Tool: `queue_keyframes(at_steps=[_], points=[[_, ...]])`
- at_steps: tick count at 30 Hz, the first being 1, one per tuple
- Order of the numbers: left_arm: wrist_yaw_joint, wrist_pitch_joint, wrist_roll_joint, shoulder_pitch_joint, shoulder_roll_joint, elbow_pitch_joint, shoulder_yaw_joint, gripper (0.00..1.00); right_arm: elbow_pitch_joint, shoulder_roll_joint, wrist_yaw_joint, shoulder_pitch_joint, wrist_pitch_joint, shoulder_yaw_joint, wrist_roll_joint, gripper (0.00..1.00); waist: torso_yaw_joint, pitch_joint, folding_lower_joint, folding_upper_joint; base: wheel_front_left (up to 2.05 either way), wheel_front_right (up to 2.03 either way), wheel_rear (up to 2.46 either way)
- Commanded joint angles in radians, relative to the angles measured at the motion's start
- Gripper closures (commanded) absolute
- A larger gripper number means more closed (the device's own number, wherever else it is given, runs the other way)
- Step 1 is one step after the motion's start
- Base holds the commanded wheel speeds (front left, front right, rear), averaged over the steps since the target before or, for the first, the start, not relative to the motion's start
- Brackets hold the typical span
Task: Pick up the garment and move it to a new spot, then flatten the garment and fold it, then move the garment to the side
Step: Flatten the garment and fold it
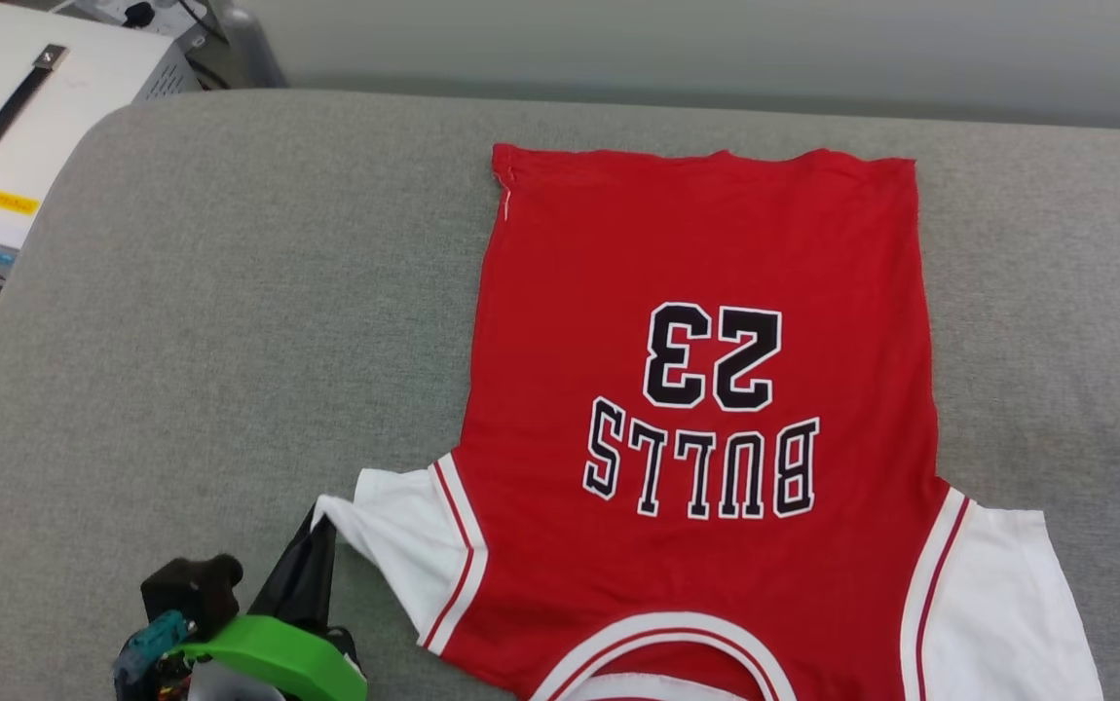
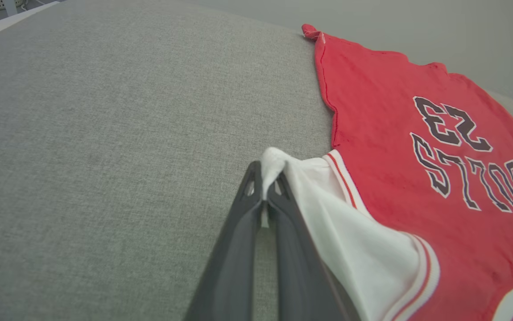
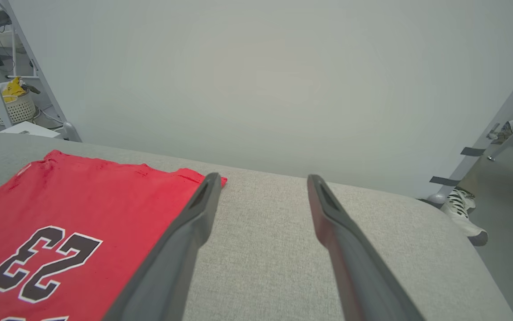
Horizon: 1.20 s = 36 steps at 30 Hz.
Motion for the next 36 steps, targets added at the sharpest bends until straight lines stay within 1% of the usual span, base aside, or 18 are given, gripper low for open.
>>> queue_keyframes(at_steps=[1, 4, 8, 10, 14, 15, 16, 20, 25, 27, 29, 31, 33, 34, 35, 36], points=[[0.002, -0.006, 0.017, -0.035, -0.008, -0.015, -0.005, 1.00, -0.024, 0.000, -0.001, -0.076, 0.041, 0.007, -0.007, 0.00, 0.052, 0.077, 0.0001, -0.0001, 0.00, 0.00, 0.00], [0.002, -0.006, 0.035, -0.073, -0.027, -0.042, -0.018, 1.00, -0.027, -0.017, -0.001, -0.213, 0.154, 0.038, -0.009, 0.00, 0.080, 0.130, 0.0001, -0.0001, 0.00, 0.00, 0.00], [-0.006, -0.006, 0.057, -0.113, -0.061, -0.068, -0.027, 1.00, 0.051, -0.051, -0.001, -0.398, 0.349, 0.109, -0.013, 0.00, 0.117, 0.196, 0.0001, -0.0001, 0.00, 0.00, 0.00], [-0.013, -0.006, 0.070, -0.128, -0.078, -0.074, -0.030, 1.00, 0.130, -0.047, -0.001, -0.492, 0.477, 0.151, 0.004, 0.00, 0.133, 0.225, 0.0001, -0.0001, 0.00, 0.00, 0.00], [-0.028, -0.006, 0.091, -0.153, -0.106, -0.083, -0.030, 1.00, 0.259, -0.044, -0.001, -0.635, 0.689, 0.219, 0.025, 0.00, 0.161, 0.275, 0.0001, -0.0001, 0.00, 0.00, 0.00], [-0.038, -0.006, 0.107, -0.173, -0.128, -0.093, -0.028, 1.00, 0.328, -0.040, -0.001, -0.721, 0.815, 0.248, 0.037, 0.00, 0.183, 0.317, 0.0001, -0.0001, 0.00, 0.00, 0.00], [-0.042, -0.006, 0.114, -0.180, -0.136, -0.099, -0.025, 1.00, 0.350, -0.037, -0.001, -0.752, 0.857, 0.255, 0.038, 0.00, 0.190, 0.335, 0.0001, -0.0001, 0.00, 0.00, 0.00], [-0.056, -0.006, 0.136, -0.201, -0.167, -0.117, -0.019, 1.00, 0.418, -0.015, -0.001, -0.843, 0.950, 0.263, 0.028, 0.00, 0.215, 0.388, 0.0001, -0.0001, 0.00, 0.00, 0.00], [-0.070, -0.006, 0.159, -0.220, -0.192, -0.137, -0.007, 1.00, 0.476, 0.004, -0.001, -0.891, 0.973, 0.280, -0.010, 0.00, 0.237, 0.435, 0.0001, -0.0001, 0.00, 0.00, 0.00], [-0.074, -0.006, 0.169, -0.227, -0.201, -0.141, -0.003, 1.00, 0.504, 0.006, -0.001, -0.883, 0.977, 0.297, -0.028, 0.00, 0.243, 0.447, 0.0001, -0.0001, 0.00, 0.00, 0.00], [-0.078, -0.006, 0.178, -0.230, -0.208, -0.140, 0.000, 1.00, 0.530, 0.002, -0.001, -0.853, 1.014, 0.335, -0.034, 0.00, 0.246, 0.450, 0.0001, -0.0001, 0.00, 0.00, 0.00], [-0.081, -0.006, 0.187, -0.231, -0.214, -0.136, 0.002, 1.00, 0.545, -0.004, -0.001, -0.826, 1.046, 0.355, -0.019, 0.00, 0.249, 0.449, 0.0001, -0.0001, 0.00, 0.00, 0.00], [-0.083, -0.006, 0.194, -0.232, -0.220, -0.132, 0.005, 1.00, 0.552, -0.007, -0.001, -0.810, 1.053, 0.353, 0.004, 0.00, 0.248, 0.446, 0.0001, -0.0001, 0.00, 0.00, 0.00], [-0.085, -0.006, 0.197, -0.232, -0.222, -0.130, 0.007, 1.00, 0.553, -0.012, -0.001, -0.806, 1.053, 0.354, 0.009, 0.16, 0.248, 0.443, 0.0001, -0.0001, 0.00, 0.00, 0.00], [-0.086, -0.006, 0.199, -0.233, -0.224, -0.127, 0.007, 1.00, 0.549, -0.018, -0.001, -0.806, 1.048, 0.358, 0.010, 0.73, 0.248, 0.440, 0.0001, -0.0001, 0.00, 0.00, 0.00], [-0.087, -0.006, 0.201, -0.234, -0.225, -0.124, 0.008, 1.00, 0.545, -0.025, -0.001, -0.809, 1.036, 0.355, 0.012, 1.00, 0.249, 0.436, 0.0001, -0.0001, 0.00, 0.00, 0.00]])
